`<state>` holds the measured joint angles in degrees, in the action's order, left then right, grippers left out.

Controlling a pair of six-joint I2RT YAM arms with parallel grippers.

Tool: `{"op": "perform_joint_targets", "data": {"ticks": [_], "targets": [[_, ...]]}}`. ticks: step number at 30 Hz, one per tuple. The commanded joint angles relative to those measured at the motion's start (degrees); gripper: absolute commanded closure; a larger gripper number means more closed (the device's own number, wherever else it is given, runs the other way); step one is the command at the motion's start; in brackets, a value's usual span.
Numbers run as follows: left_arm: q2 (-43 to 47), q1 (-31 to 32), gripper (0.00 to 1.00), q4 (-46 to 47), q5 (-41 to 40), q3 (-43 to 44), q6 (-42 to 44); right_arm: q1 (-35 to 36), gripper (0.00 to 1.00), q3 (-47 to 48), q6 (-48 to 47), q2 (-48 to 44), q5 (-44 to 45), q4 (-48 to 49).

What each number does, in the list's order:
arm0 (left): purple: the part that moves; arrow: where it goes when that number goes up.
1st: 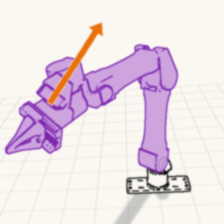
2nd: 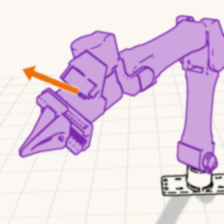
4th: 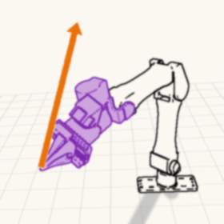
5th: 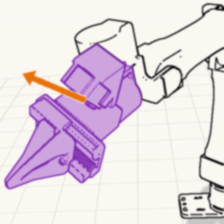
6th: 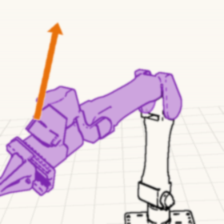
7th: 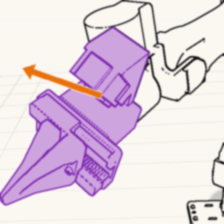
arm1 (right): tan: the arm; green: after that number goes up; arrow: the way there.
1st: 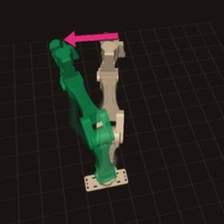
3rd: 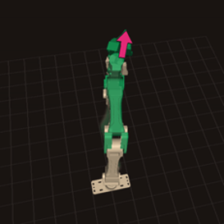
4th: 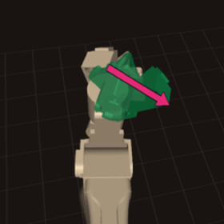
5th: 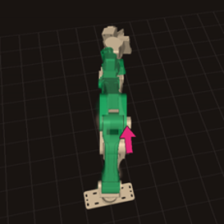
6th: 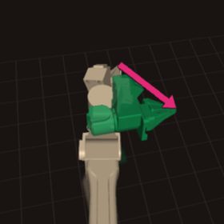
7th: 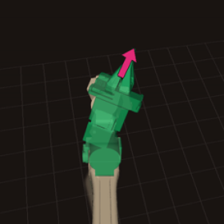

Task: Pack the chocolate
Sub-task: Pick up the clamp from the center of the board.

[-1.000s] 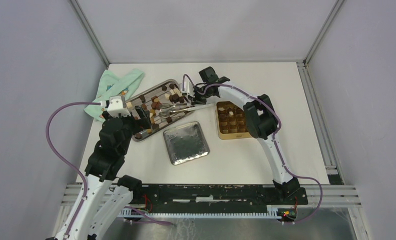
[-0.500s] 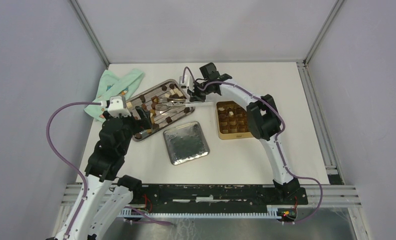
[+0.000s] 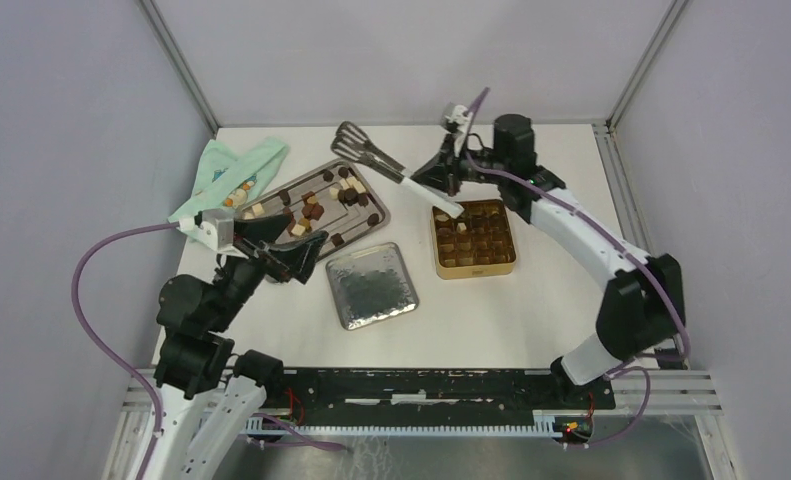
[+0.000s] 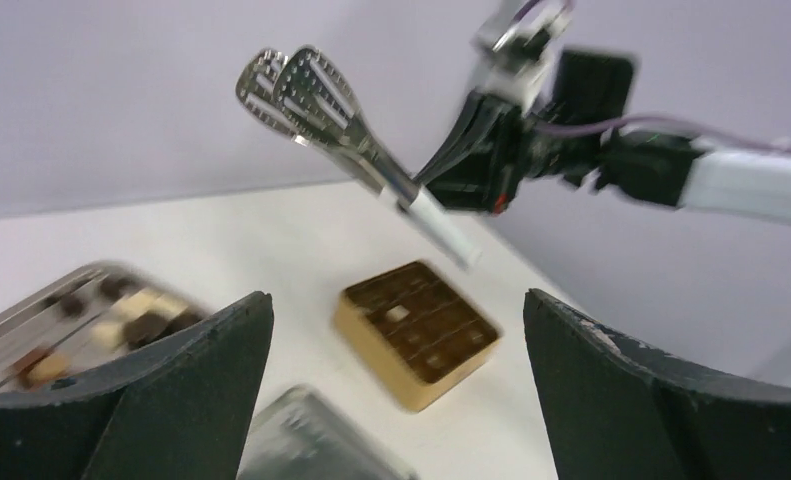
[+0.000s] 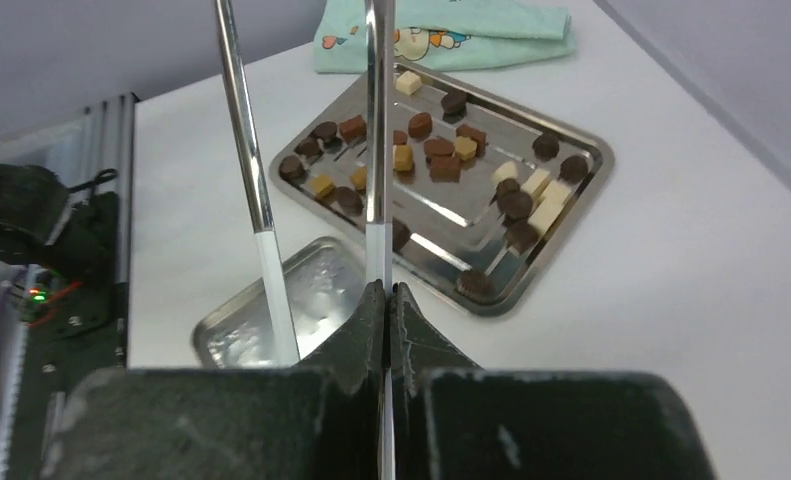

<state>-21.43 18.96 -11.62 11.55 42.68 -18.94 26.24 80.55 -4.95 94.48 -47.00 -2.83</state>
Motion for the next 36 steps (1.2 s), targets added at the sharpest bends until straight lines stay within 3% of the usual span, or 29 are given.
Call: {"op": "perform_joint_targets", "data": {"ticks": [1, 3, 5, 13, 18, 22, 24, 36], "targets": [[-1.4, -0.3, 0.01, 19.6, 17.7, -0.3, -20.7, -5.0, 1.00, -19.4, 27.3, -13.6, -7.8, 25.5], [-1.5, -0.3, 0.03, 30.8, 19.3, -5.7, -33.2, -6.6, 1.00, -26.7, 34.1, -18.7, -8.4, 30.2], [-1.2, -0.3, 0.04, 39.9, 18.5, -10.9, -40.0, -7.5, 1.00, -32.8, 37.8, -23.0, -8.5, 34.2], [0.1, 0.7, 0.10, 48.8, 11.6, -20.1, -44.5, -9.5, 1.00, -44.1, 46.5, -28.2, -7.9, 47.7], [-6.1, 8.0, 0.15, 49.3, 6.9, -19.8, -39.7, -9.6, 1.00, -46.6, 47.8, -25.6, -9.1, 51.3], [-15.2, 27.9, 0.15, 45.8, -8.4, -15.3, -25.2, -9.7, 1.00, -47.1, 47.9, -23.4, -10.1, 51.4], [-20.2, 34.3, 0.15, 43.0, -15.2, -11.9, -19.7, -9.6, 1.00, -47.4, 48.2, -22.7, -10.6, 51.8], [-39.4, 36.1, 0.19, 45.9, -22.3, -3.4, -17.8, -9.6, 1.00, -47.7, 49.9, -23.2, -12.5, 54.0]]}}
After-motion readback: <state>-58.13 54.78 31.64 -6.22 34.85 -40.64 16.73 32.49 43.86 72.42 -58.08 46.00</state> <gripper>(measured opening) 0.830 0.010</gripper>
